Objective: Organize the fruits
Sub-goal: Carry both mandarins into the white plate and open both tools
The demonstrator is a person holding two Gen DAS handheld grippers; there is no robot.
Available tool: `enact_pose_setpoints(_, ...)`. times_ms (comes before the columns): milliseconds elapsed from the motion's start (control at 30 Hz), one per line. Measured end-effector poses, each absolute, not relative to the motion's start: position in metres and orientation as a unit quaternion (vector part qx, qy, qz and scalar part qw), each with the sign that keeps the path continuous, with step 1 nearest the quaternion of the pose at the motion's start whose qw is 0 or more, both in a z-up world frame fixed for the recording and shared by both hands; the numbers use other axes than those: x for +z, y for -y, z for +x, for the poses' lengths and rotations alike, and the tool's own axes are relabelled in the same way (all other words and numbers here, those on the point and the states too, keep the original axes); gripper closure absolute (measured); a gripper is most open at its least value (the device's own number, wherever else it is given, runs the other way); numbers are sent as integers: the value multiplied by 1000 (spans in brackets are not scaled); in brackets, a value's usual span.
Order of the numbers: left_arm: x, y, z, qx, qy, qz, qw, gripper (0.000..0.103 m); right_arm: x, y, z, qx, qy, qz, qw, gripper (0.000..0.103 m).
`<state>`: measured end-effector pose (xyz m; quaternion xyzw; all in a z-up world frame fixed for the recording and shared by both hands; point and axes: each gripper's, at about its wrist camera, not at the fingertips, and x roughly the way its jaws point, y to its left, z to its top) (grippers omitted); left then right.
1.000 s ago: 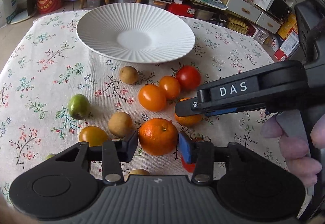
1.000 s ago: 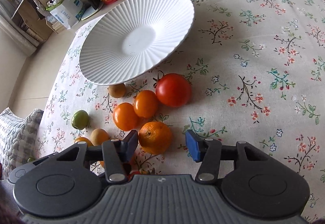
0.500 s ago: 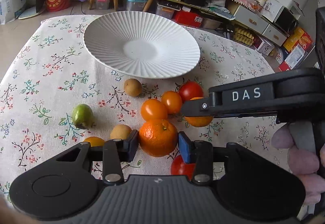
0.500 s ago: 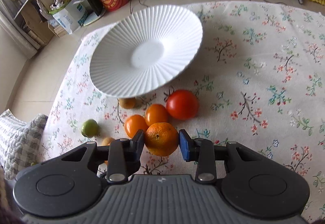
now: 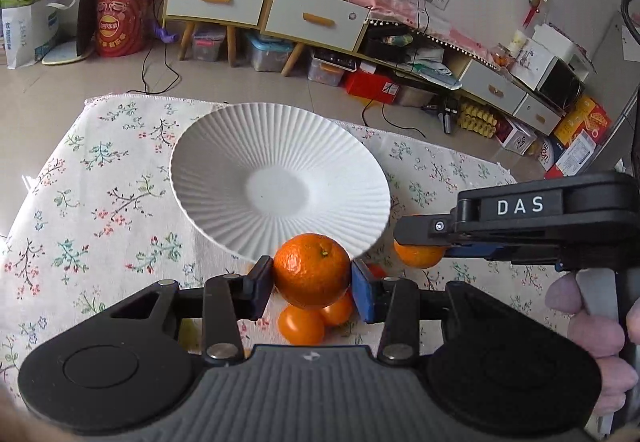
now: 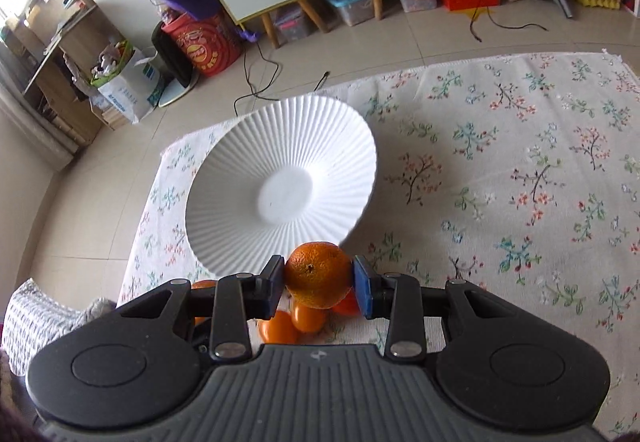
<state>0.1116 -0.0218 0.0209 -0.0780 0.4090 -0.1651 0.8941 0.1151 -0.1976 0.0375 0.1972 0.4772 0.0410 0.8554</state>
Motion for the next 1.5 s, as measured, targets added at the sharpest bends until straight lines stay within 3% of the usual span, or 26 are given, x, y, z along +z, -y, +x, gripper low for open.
enact_pose_setpoints(367, -2, 19, 167, -166, -392, -68, 902, 63, 15, 188, 173, 68, -468, 195, 859, 70)
enact_pose_setpoints(1200, -13, 31, 185, -137, -371, -22, 918, 62, -5, 175, 196, 60, -480, 200, 852, 69)
enact_pose_setpoints(1367, -10, 32, 186, -132, -371, -15, 919, 54, -1, 173, 196, 66, -477, 192, 855, 66)
enact_pose_setpoints(1500, -4, 30, 182, -127, -371, -11, 920, 40, 8, 175, 191, 61, -470, 179, 862, 49)
